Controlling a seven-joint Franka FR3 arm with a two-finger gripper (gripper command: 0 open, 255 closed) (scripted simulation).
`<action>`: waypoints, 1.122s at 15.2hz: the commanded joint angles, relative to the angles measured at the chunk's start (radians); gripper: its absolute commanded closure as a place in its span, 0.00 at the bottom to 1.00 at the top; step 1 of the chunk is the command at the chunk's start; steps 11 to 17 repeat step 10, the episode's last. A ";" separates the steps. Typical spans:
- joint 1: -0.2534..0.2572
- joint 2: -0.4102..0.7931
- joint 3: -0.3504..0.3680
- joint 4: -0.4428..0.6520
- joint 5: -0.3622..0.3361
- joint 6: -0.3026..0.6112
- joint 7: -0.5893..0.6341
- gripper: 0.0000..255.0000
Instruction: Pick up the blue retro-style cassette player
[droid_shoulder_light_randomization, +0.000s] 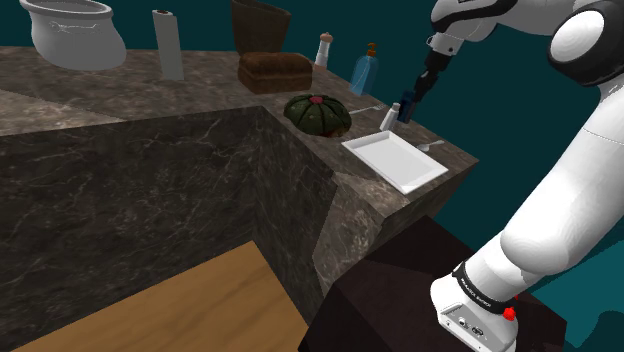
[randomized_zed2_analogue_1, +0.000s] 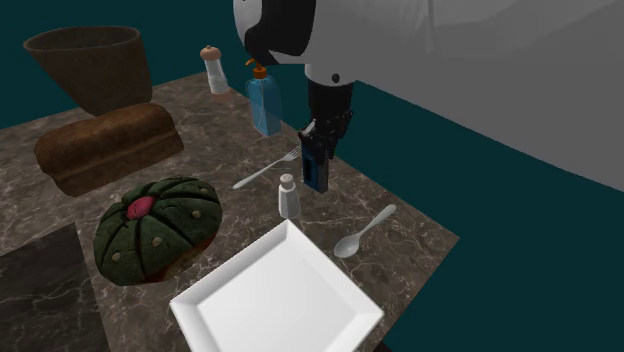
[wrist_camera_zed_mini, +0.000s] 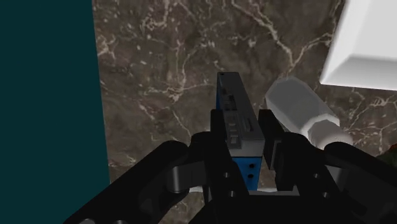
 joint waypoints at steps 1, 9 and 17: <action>-0.001 0.003 0.000 0.030 0.001 -0.027 0.002 1.00; -0.006 0.004 -0.003 0.127 -0.001 -0.123 0.007 1.00; -0.006 0.004 -0.003 0.127 -0.001 -0.124 0.007 1.00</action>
